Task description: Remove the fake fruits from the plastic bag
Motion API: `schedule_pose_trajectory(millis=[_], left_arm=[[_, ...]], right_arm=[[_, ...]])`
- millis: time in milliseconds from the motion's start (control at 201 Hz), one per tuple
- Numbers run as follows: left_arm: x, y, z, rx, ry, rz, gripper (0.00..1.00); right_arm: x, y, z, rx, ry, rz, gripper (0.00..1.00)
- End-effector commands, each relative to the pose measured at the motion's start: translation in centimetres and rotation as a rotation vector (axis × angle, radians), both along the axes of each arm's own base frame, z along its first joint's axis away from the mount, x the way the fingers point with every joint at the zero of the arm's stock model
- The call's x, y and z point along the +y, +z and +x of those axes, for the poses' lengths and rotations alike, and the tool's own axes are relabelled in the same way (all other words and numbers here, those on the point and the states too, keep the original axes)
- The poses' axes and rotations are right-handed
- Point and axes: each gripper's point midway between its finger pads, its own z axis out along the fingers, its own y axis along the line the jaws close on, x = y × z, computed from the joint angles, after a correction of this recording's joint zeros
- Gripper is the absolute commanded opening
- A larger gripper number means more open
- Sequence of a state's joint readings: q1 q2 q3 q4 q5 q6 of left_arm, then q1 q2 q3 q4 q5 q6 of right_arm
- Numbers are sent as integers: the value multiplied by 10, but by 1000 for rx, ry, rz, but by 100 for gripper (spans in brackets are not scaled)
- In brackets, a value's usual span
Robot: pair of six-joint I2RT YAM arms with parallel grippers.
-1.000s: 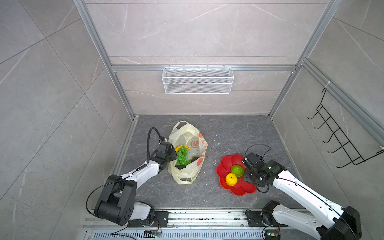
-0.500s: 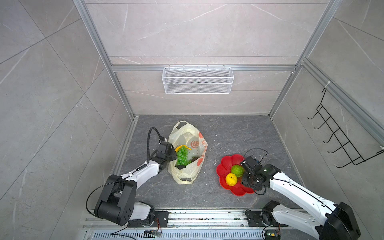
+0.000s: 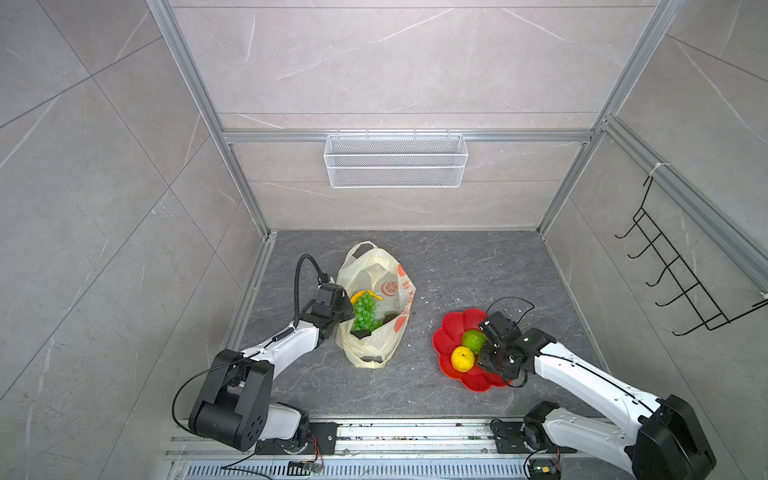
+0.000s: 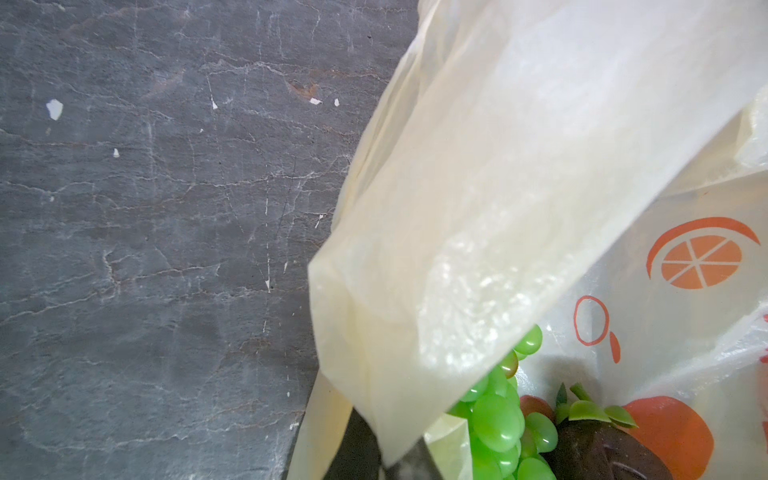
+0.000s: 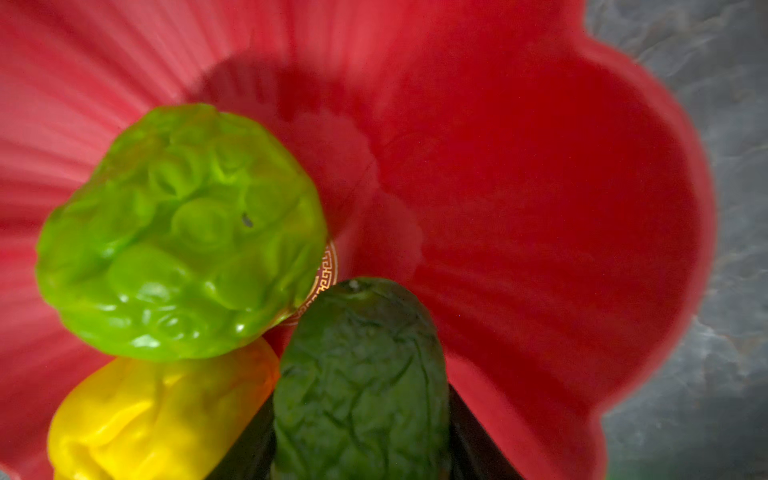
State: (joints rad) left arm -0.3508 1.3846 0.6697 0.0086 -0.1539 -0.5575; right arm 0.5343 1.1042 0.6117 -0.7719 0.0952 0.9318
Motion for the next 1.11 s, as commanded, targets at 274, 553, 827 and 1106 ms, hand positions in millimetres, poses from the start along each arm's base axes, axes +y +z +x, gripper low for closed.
schedule_pose_trajectory(millis=[274, 553, 827, 1106], left_arm=[[1, 12, 8, -40, 9, -3, 5], [0, 12, 8, -42, 7, -4, 5], [1, 11, 8, -41, 10, -4, 5], [0, 11, 8, -40, 9, -6, 5]], right_arm=[[6, -11, 1, 17, -8, 28, 57], [3, -5, 1, 16, -10, 12, 61], [0, 6, 1, 1, 0, 0, 62], [0, 20, 2, -24, 8, 5, 68]])
